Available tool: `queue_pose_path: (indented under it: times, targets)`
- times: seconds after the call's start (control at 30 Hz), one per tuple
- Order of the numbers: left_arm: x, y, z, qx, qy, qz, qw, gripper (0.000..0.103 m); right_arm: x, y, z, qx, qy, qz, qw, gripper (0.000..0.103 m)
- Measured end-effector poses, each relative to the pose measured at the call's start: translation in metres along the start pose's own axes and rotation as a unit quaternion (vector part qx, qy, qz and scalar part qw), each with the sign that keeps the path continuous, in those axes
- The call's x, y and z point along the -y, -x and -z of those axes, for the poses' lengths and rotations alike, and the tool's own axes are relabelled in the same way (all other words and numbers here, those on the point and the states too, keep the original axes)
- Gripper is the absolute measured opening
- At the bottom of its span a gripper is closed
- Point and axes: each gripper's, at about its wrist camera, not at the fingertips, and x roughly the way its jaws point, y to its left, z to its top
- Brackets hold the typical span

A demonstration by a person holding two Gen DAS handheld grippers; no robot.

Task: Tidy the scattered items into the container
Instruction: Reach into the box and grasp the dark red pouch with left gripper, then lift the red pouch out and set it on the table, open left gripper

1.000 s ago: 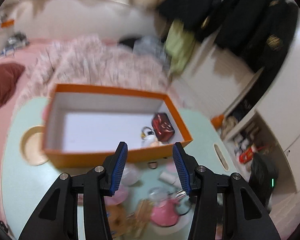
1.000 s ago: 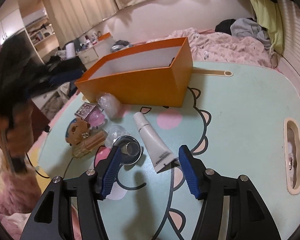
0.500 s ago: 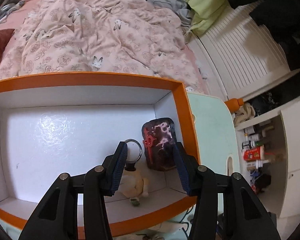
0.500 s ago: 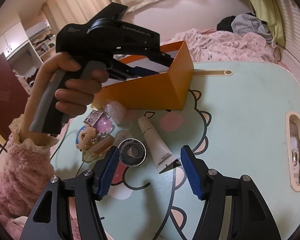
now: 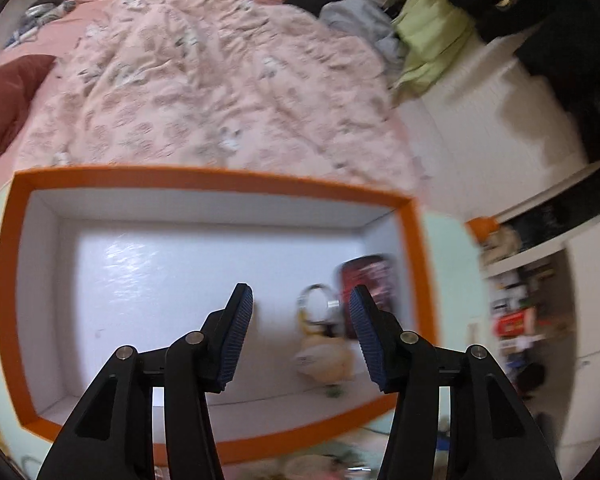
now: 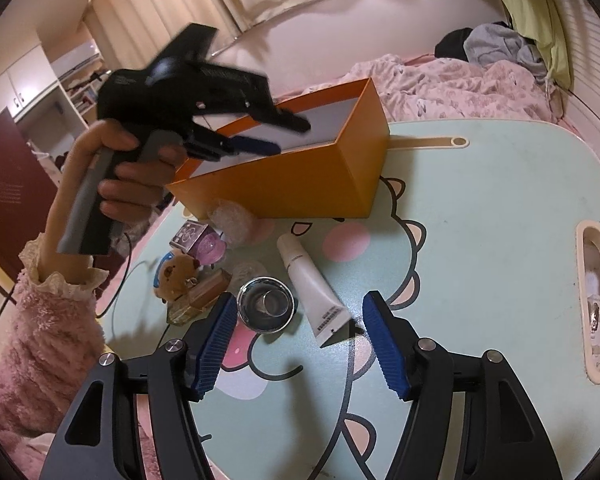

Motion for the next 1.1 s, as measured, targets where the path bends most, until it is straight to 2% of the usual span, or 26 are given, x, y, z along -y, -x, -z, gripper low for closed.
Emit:
queue_pose_path:
  times: [0.07, 0.23, 0.37, 0.5, 0.6, 0.63, 0.73, 0.8, 0.9, 1.1]
  targets:
    - [0.014, 0.002, 0.000, 0.001, -0.018, 0.003, 0.9998, 0.053, 0.000, 0.000, 0.000, 0.000, 0.000, 0.000, 1.000, 0.065]
    - [0.045, -0.017, 0.005, -0.035, -0.050, 0.001, 0.9981, 0.053, 0.001, 0.000, 0.001, 0.000, -0.003, 0.000, 1.000, 0.065]
    - [0.050, -0.037, 0.008, -0.052, -0.048, -0.039, 0.9967, 0.052, 0.002, 0.001, 0.001, 0.002, -0.008, -0.002, 1.000, 0.065]
    - [0.045, -0.047, 0.007, -0.051, -0.037, -0.046, 0.9970, 0.052, 0.004, 0.001, 0.000, 0.003, -0.011, -0.005, 1.000, 0.065]
    - [0.046, -0.058, 0.011, -0.056, -0.060, -0.073, 0.9939, 0.051, 0.003, 0.001, 0.001, 0.002, -0.010, -0.006, 1.000, 0.065]
    - [0.045, -0.057, 0.012, -0.046, -0.064, -0.079, 0.9938, 0.050, 0.003, 0.001, 0.001, 0.002, -0.009, -0.005, 1.000, 0.065]
    - [0.042, -0.056, 0.010, -0.039, -0.069, -0.090, 0.9928, 0.030, 0.003, 0.001, 0.001, 0.003, -0.009, -0.005, 1.000, 0.066]
    - [0.040, -0.055, 0.009, -0.031, -0.076, -0.101, 0.9915, 0.030, 0.003, 0.000, 0.001, 0.002, -0.010, -0.004, 1.000, 0.066]
    - [0.035, -0.050, 0.009, -0.031, -0.071, -0.084, 0.9934, 0.030, 0.004, 0.000, 0.001, 0.001, -0.011, -0.006, 1.000, 0.066]
    - [0.038, -0.006, 0.009, 0.011, -0.069, -0.039, 0.9968, 0.030, 0.004, 0.000, 0.001, 0.001, -0.010, -0.005, 1.000, 0.066]
